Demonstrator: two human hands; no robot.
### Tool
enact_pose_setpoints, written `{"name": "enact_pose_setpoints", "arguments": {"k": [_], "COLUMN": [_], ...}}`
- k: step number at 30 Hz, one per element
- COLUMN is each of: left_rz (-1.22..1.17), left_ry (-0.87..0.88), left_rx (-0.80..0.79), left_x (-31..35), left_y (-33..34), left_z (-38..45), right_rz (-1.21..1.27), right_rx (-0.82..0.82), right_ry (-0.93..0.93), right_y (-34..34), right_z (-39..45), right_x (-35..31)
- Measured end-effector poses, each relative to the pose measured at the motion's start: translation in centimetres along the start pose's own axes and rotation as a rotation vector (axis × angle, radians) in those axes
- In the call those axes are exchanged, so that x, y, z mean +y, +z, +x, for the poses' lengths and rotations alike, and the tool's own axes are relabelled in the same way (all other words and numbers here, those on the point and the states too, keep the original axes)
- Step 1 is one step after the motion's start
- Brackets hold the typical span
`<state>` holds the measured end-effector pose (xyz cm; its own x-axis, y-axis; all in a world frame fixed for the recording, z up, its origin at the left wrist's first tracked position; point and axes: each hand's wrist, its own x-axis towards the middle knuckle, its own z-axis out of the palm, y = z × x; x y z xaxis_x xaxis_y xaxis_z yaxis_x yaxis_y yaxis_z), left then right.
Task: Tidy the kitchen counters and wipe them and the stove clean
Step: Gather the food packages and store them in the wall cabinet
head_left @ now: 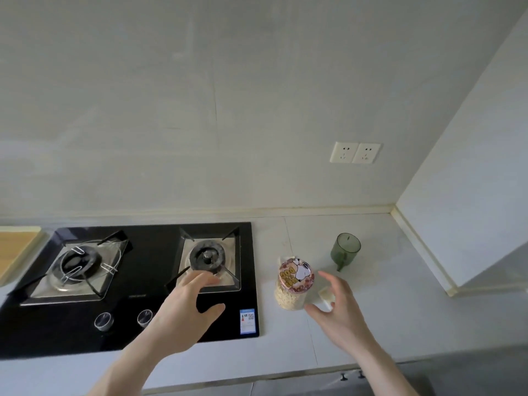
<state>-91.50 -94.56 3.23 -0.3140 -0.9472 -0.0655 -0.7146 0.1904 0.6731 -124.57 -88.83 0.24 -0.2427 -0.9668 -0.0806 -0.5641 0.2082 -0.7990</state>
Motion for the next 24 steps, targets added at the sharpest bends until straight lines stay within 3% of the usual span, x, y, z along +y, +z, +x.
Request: {"name": "enact_pose_setpoints", "arguments": {"k": [6,14,24], "left_rz": [0.075,0.064,0.004], "left_ry": [-0.030,-0.189,-0.455], "left_rx": [-0.072,0.002,0.083], "left_x": [2.8,2.2,-0.2], "left_y": [2.3,3.9,5.1], "left_z": [3.4,2.3,-2.8], "right_rz": [-0.185,-0.502,-0.601], "right_rx": [-0.196,-0.530,-0.447], "right_ry": [-0.018,0.015,-0.065], "right_y": [-0.3,4.1,5.5], "right_z": [7.1,13.8,15.1], "right_x": [1.6,1.9,3.4]}}
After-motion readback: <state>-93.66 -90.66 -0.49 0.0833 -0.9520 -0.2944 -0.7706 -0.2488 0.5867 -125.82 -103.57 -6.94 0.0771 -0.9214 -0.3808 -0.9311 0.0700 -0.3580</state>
